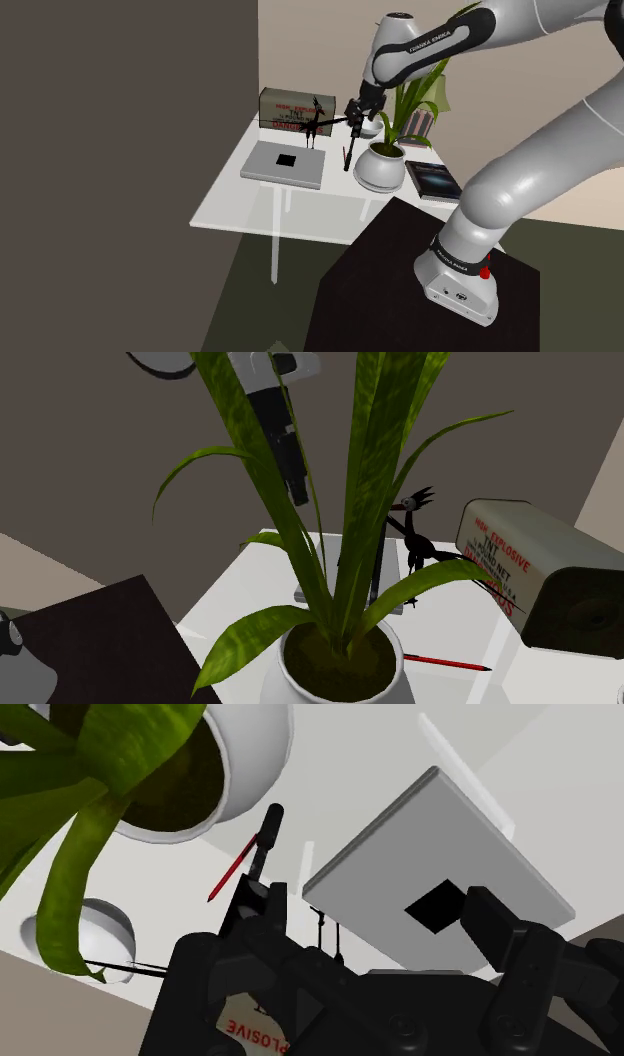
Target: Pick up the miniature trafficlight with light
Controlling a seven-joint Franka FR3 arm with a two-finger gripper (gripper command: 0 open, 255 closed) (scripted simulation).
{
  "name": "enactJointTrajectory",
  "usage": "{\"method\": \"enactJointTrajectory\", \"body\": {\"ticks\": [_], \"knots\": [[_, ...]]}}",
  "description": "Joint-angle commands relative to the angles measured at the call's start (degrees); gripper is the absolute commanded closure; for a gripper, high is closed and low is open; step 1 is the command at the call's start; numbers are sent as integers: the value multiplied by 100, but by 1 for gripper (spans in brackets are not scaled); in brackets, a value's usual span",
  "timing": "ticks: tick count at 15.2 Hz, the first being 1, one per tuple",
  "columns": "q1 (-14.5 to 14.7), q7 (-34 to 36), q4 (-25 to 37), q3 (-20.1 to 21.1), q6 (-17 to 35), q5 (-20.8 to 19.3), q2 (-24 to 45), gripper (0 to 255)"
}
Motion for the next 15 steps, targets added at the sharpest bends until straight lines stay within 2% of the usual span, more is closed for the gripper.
{"method": "enactJointTrajectory", "body": {"ticks": [1,5,9,15], "knots": [[-122,82,29,-125,474,-41,340,0],[-297,257,223,-334,1313,-19,1097,0],[-438,339,521,-537,2072,169,1885,0],[-447,335,423,-547,2491,216,2208,0]]}}
